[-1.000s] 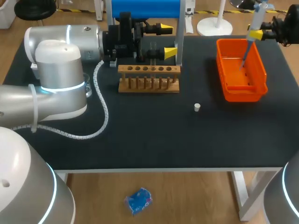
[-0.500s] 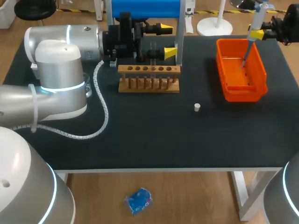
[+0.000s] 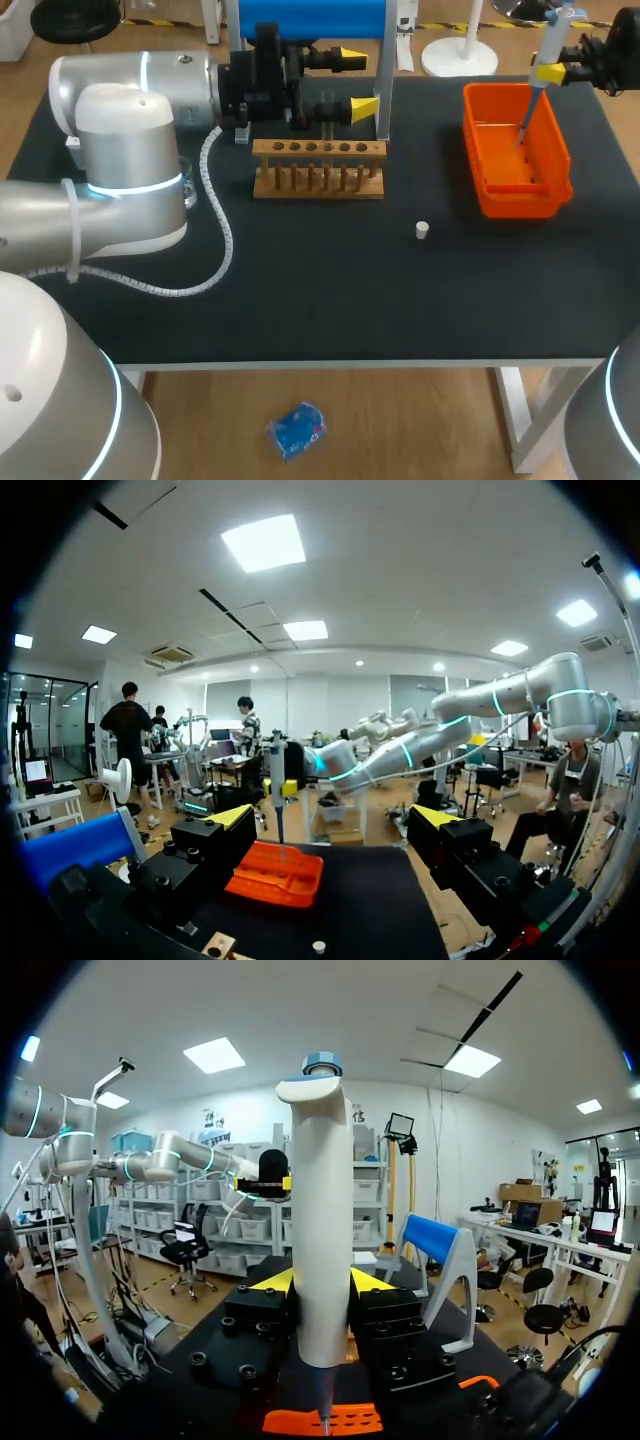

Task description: Invert the test tube, pick up the pipette, mount the tip to pipette, aspirate from beaker and dispense into the tube, eject the tip, return the pipette, and cap with the stopper.

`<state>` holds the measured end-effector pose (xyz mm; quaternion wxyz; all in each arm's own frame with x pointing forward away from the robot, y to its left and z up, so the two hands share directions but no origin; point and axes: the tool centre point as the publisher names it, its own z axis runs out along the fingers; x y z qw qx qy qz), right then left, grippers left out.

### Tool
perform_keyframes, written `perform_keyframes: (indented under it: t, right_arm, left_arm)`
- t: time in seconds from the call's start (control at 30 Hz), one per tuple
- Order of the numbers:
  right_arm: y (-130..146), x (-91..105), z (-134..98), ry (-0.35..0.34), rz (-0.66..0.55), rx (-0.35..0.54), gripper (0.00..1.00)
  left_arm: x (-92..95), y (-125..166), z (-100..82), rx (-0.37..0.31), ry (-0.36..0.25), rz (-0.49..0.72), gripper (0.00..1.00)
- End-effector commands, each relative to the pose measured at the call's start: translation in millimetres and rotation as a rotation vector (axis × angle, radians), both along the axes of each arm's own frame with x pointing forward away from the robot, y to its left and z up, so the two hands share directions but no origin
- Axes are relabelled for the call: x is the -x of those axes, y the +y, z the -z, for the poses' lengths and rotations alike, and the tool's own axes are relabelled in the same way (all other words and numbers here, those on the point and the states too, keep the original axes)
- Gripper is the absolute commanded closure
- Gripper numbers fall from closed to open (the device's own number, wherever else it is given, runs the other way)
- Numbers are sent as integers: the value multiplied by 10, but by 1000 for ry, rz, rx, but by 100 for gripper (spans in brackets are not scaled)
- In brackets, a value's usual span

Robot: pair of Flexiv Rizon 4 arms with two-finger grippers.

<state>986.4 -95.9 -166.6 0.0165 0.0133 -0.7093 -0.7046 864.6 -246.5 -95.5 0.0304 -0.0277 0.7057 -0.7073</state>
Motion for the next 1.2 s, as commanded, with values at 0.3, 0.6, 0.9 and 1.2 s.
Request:
perform_keyframes:
  t: [0.3, 0.6, 0.9, 1.2]
  right_arm:
    - [-15, -22, 4, 0, -7, 0, 100]
    - [-15, -22, 4, 0, -7, 0, 100]
    - [-15, -22, 4, 0, -7, 0, 100]
    - [-15, -22, 4, 0, -7, 0, 100]
  left_arm:
    - [-372, -574, -377, -132, -18, -17, 0]
    - [-697, -1017, -612, -273, -31, -29, 0]
    - [-893, -1265, -559, -497, 33, -22, 0]
    - [-893, -1265, -559, -497, 33, -22, 0]
